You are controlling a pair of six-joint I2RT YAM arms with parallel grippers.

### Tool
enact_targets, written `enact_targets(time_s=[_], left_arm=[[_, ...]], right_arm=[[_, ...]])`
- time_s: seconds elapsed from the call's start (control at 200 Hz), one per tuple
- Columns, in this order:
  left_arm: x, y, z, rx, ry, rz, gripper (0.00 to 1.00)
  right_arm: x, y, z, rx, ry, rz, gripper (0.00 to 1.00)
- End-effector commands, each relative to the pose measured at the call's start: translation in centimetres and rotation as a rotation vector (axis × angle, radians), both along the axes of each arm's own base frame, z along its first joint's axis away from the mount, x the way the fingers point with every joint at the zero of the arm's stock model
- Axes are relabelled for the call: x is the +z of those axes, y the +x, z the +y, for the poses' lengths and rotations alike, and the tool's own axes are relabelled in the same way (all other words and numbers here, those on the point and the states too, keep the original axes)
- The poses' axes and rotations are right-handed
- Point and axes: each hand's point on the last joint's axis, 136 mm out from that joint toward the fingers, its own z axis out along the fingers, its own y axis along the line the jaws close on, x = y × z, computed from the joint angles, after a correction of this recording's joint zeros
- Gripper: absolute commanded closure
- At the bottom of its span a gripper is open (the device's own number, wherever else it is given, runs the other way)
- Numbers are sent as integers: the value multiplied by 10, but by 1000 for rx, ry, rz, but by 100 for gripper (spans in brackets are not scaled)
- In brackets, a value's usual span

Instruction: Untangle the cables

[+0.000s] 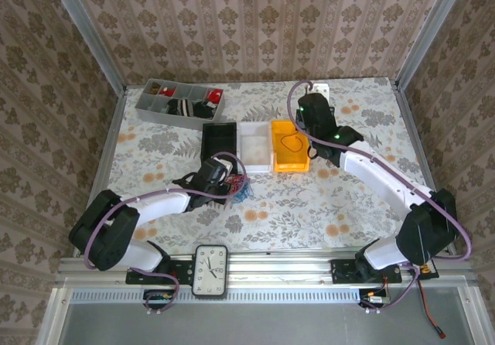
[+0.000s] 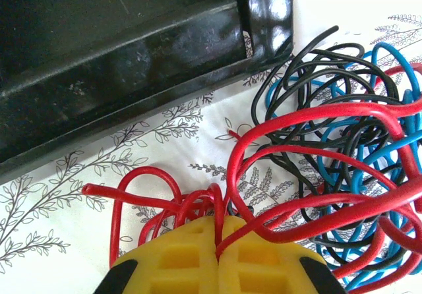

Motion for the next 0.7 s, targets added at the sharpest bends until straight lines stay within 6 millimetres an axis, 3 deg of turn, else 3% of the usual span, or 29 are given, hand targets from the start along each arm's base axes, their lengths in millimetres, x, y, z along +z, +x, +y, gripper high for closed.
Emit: enact_targets(time_s=[0.0, 0.095, 0.215, 0.475, 0.695], left_arm=[[0, 0, 0, -15, 22, 3, 100], [2, 1, -1, -15, 25, 5, 100], [5, 2, -3, -22, 22, 6, 100], [7, 5, -3, -22, 35, 8, 100], [7, 5, -5, -33, 40, 12, 100]], right_arm=[[-38, 2, -11, -77, -59, 87, 100], [-58, 10, -18, -132, -129, 134, 100], [-84, 19, -13, -129, -173, 195, 100], [-132, 30, 41, 124, -41, 303, 100], [-173, 35, 58, 181, 82, 446, 100]])
